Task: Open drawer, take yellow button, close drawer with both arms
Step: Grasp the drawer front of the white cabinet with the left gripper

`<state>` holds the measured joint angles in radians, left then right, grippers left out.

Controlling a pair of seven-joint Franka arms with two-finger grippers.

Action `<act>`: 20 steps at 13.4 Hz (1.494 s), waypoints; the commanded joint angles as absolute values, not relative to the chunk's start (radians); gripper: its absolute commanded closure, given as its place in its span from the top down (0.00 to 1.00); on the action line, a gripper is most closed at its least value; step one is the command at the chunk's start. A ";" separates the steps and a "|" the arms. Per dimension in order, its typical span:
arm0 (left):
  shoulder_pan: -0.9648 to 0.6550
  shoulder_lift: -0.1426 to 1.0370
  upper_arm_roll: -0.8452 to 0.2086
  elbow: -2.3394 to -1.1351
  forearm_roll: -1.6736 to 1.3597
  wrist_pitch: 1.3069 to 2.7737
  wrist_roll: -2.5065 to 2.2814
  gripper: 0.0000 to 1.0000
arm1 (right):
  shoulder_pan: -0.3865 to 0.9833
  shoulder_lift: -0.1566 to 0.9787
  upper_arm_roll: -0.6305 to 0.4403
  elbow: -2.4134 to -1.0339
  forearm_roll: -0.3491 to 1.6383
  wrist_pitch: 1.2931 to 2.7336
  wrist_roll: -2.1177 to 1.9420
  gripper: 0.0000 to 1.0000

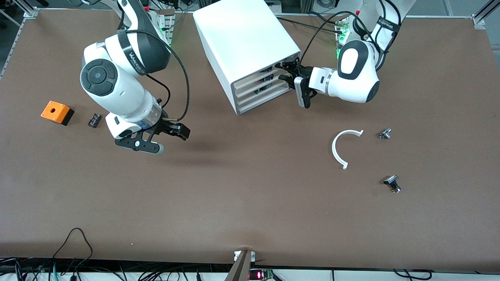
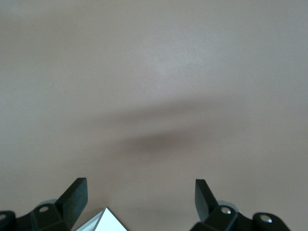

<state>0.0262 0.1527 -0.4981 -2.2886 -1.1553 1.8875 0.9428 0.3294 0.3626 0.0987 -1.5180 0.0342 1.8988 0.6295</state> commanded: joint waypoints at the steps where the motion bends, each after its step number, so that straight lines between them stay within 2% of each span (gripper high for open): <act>1: 0.025 0.143 -0.523 -2.304 -1.192 1.858 0.969 0.47 | 0.337 0.374 0.094 -1.499 0.043 1.899 0.644 0.99; 8: 0.028 0.149 -0.543 -2.341 -1.197 1.861 0.969 0.45 | 0.337 0.374 0.094 -1.497 0.043 1.901 0.644 0.99; 13: 0.038 0.209 -0.543 -2.321 -1.197 1.824 0.968 0.45 | 0.344 0.374 0.094 -1.497 0.043 1.913 0.644 0.99; 14: 0.038 0.219 -0.543 -2.309 -1.197 1.821 0.969 0.40 | 0.344 0.374 0.094 -1.497 0.043 1.914 0.644 0.99; 15: 0.038 0.222 -0.545 -2.298 -1.195 1.813 0.969 0.09 | 0.344 0.374 0.094 -1.496 0.043 1.914 0.644 0.99; 16: 0.037 0.222 -0.543 -2.290 -1.195 1.810 0.968 0.00 | 0.344 0.374 0.094 -1.496 0.043 1.914 0.644 0.99; 20: 0.041 0.224 -0.531 -2.279 -1.183 1.810 0.966 0.00 | 0.344 0.376 0.094 -1.496 0.043 1.914 0.644 0.99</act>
<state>0.0397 0.2158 -0.5258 -2.2932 -1.1653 1.8054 0.9496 0.3353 0.3627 0.0987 -1.5179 0.0342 1.9139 0.6298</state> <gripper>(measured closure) 0.899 0.013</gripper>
